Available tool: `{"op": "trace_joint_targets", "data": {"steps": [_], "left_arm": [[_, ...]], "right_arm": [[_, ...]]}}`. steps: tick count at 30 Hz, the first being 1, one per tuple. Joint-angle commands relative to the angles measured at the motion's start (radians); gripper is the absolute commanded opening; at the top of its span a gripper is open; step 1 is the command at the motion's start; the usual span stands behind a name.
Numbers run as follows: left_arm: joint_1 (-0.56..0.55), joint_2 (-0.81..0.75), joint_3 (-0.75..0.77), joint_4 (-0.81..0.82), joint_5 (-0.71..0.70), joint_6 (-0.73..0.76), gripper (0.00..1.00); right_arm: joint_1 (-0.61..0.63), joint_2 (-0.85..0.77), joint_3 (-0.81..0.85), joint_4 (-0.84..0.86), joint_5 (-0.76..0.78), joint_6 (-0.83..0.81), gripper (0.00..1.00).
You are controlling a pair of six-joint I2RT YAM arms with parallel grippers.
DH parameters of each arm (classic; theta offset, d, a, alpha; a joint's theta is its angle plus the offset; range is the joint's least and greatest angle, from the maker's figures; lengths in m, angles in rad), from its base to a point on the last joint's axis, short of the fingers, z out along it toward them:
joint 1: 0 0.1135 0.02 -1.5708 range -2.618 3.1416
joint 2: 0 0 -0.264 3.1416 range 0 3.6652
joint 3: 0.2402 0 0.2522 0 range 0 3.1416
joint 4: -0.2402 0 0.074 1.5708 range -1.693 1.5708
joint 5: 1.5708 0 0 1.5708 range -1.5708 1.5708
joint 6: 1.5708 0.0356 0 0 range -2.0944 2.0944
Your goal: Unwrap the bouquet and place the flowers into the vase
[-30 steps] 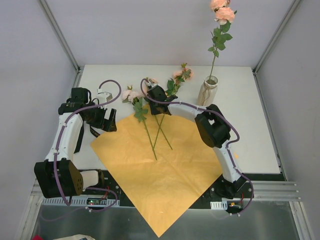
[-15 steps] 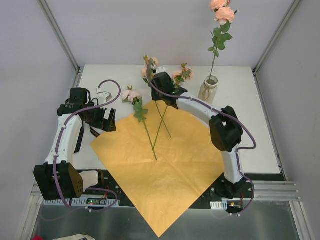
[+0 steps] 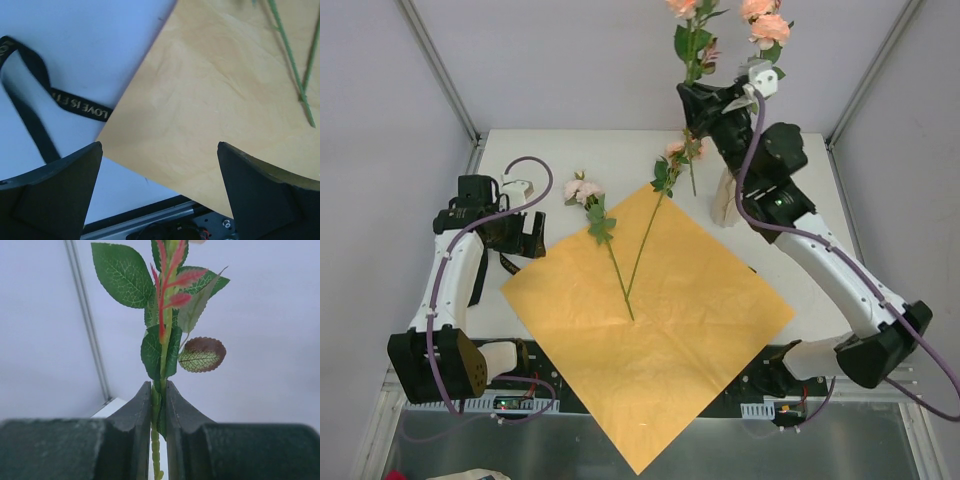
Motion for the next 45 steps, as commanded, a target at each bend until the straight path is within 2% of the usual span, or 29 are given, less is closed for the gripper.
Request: {"op": "trace_joint_targets", "data": {"steps": [1, 4, 7, 14, 18, 24, 32, 37, 40, 41, 44, 45], "left_arm": [[0.061, -0.038, -0.017, 0.083, -0.167, -0.123, 0.99], [0.095, -0.052, -0.035, 0.086, -0.076, -0.1, 0.99], [0.097, -0.081, -0.051, 0.086, -0.044, -0.082, 0.99], [0.097, -0.124, -0.064, 0.083, 0.045, -0.019, 0.99], [0.097, -0.147, -0.078, 0.072, 0.088, 0.018, 0.99], [0.097, -0.148, -0.081, 0.064, 0.102, 0.053, 0.99], [0.097, -0.151, -0.078, 0.058, 0.143, 0.085, 0.99], [0.095, -0.144, -0.074, 0.057, 0.142, 0.085, 0.99], [0.097, -0.15, -0.075, 0.053, 0.14, 0.089, 0.99], [0.097, -0.151, -0.077, 0.055, 0.139, 0.09, 0.99], [0.097, -0.161, -0.078, 0.053, 0.139, 0.089, 0.99], [0.098, -0.162, -0.081, 0.053, 0.14, 0.09, 0.99]], "right_arm": [[-0.087, -0.107, -0.101, 0.122, -0.072, -0.094, 0.01], [-0.178, -0.167, -0.145, 0.154, -0.08, -0.084, 0.01], [-0.28, -0.19, -0.174, 0.208, -0.115, -0.021, 0.01], [-0.422, -0.149, -0.165, 0.323, -0.123, 0.039, 0.01], [-0.452, -0.098, -0.167, 0.392, -0.019, 0.057, 0.01], [-0.488, -0.004, -0.162, 0.476, 0.053, 0.132, 0.01], [-0.491, 0.072, -0.165, 0.582, 0.116, 0.139, 0.01], [-0.492, 0.079, -0.216, 0.587, 0.124, 0.132, 0.01], [-0.489, 0.05, -0.251, 0.558, 0.125, 0.119, 0.17], [-0.488, 0.027, -0.272, 0.523, 0.124, 0.113, 0.26], [-0.48, -0.024, -0.321, 0.481, 0.127, 0.106, 0.45], [-0.479, -0.036, -0.331, 0.472, 0.128, 0.105, 0.47]]}}
